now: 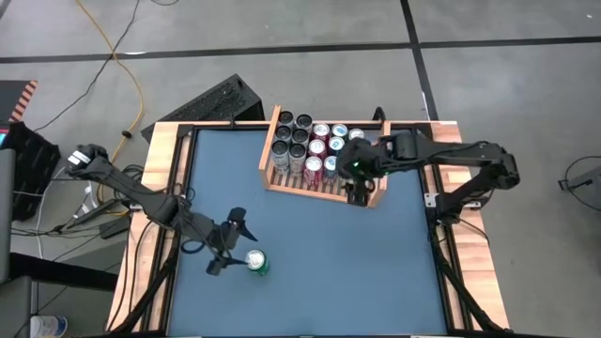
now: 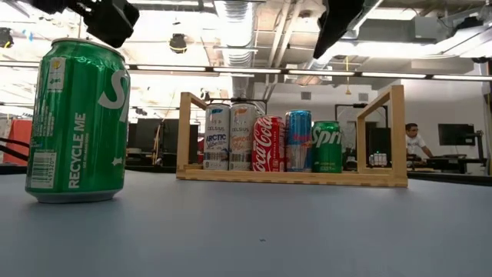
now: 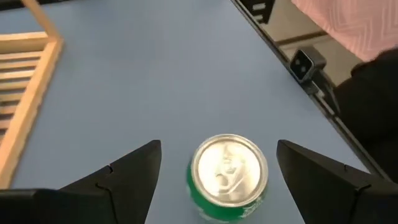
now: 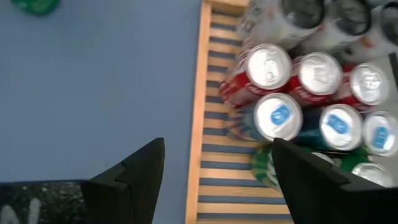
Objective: Place canned beverage on shelf
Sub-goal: Put the green soda can on the shelf aligned with the other green soda can
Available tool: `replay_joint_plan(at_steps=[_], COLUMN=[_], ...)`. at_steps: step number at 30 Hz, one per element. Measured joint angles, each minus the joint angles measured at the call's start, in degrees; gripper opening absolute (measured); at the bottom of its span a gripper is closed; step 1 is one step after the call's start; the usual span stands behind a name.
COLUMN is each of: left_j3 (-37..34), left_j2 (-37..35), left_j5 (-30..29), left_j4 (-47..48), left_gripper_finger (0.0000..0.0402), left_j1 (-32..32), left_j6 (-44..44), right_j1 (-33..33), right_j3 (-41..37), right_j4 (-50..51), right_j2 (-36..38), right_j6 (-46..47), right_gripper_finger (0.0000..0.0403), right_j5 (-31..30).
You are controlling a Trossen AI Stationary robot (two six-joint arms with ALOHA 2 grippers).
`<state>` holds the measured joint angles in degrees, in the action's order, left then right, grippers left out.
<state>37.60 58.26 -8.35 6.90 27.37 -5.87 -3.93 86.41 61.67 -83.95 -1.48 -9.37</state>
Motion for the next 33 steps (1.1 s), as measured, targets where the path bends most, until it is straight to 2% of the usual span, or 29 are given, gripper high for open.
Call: replay_joint_plan(at_steps=[5,14,20,33], left_j3=[2.34,2.36,2.26,-6.69], left_j2=[3.18,9.18,9.53,9.49], left_j5=[0.40,1.13,0.93,2.34], left_j4=[-0.17,-0.48,-0.84,-13.88], left_gripper_finger=[0.0307,0.0307,0.0307,0.0307], left_j1=[0.93,0.99,0.94,0.04], left_j6=[0.22,0.01,-0.33,-4.53], right_j1=[0.99,0.97,0.97,0.97], right_j3=[0.00,-0.02,-0.03,-0.04], right_j4=[1.76,5.30,9.73,9.49], right_j2=[-3.52,-10.83,-14.15,-14.76], right_j6=[0.02,-0.31,-0.33,-0.07], right_gripper_finger=[0.0281,0.0281,0.0281,0.0281], right_j5=[-0.02,0.10,0.24,0.50])
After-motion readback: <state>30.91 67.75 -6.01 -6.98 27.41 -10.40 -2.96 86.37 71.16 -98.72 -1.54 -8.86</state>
